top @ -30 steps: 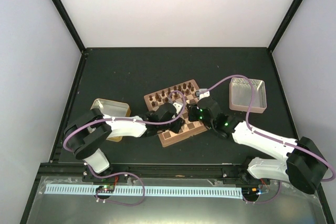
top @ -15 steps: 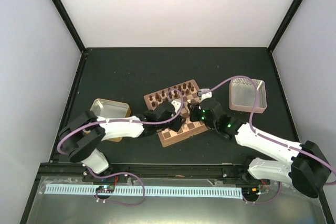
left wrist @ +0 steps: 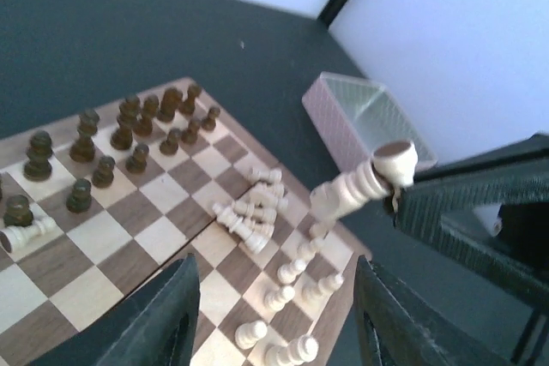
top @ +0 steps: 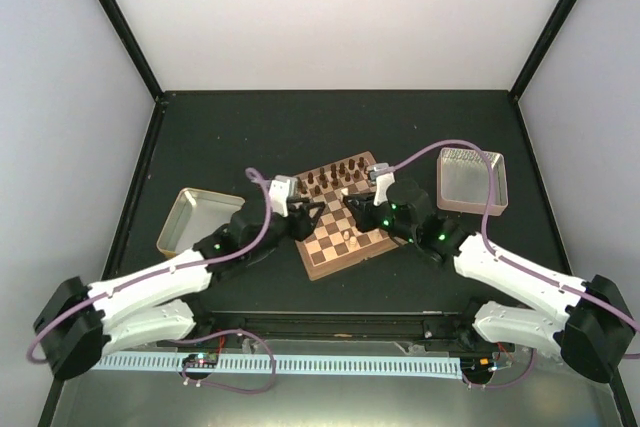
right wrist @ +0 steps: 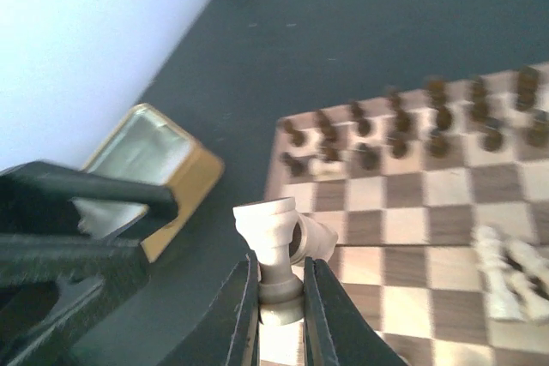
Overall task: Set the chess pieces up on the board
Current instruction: Place the chess piece on the chessboard.
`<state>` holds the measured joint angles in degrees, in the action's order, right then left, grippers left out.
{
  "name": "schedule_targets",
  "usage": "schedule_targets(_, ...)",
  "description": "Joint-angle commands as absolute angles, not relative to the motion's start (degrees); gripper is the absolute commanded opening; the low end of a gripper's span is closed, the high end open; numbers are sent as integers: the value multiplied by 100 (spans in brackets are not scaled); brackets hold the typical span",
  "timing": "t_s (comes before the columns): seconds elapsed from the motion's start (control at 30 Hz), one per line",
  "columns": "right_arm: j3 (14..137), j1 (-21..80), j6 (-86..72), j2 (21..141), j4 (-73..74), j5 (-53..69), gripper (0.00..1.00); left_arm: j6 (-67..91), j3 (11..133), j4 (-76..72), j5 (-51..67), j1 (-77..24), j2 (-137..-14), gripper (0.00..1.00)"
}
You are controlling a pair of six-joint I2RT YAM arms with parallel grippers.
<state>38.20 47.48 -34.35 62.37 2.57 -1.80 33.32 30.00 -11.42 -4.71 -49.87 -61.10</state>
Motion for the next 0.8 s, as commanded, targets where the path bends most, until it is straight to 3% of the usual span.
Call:
schedule_targets(0.0, 4228, 4731, -3004, 6176, -97, 1220, 6, 3862, 2603, -1710, -715, -4835, -5172, 53)
schedule_targets(0.27, 4589, 4731, -2683, 6374, -321, 2329, 7, 5454, 2231, -1429, -690, -4353, -3914, 77)
schedule_targets(0.43, 4735, 4736, -2651, 6622, -455, 2745, 7, 7012, 2236, -1515, 630, -3712, -3961, 91)
schedule_targets(0.6, 4838, 4730, -2607, 6781, -620, 3034, 7, 8226, 2200, -2070, 1954, -3317, -4402, 92)
schedule_targets(0.77, 4930, 4733, -2572, 6973, -789, 3171, 7, 9547, 1867, -3136, 2391, -3287, -4761, 91)
